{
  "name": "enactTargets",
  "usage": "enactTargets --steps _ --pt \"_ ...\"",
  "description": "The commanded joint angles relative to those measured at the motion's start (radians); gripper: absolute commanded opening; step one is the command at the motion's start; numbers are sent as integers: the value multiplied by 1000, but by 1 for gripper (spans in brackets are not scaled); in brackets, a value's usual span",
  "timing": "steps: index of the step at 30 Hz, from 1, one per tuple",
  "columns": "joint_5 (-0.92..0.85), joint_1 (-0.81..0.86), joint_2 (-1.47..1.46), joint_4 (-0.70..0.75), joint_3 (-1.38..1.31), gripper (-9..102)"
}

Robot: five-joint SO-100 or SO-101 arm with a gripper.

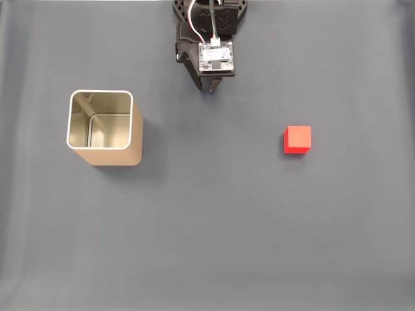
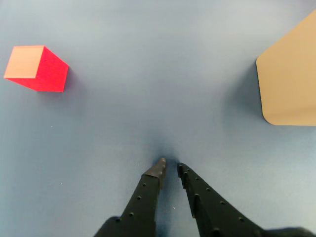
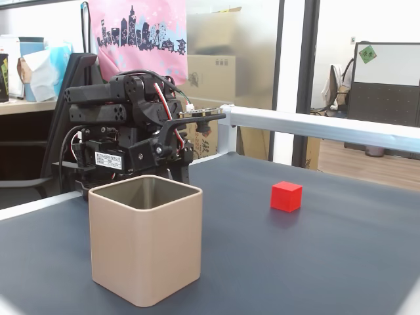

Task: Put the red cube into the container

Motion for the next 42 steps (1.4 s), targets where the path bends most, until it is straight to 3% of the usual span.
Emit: enactTargets --steps 1,26,34,42 --pt "-6 -84 78 8 11 3" --pt "-21 -89 78 11 11 0" --pt "-3 -74 66 -209 9 0" --pt "-5 -63 -152 -413 -120 0"
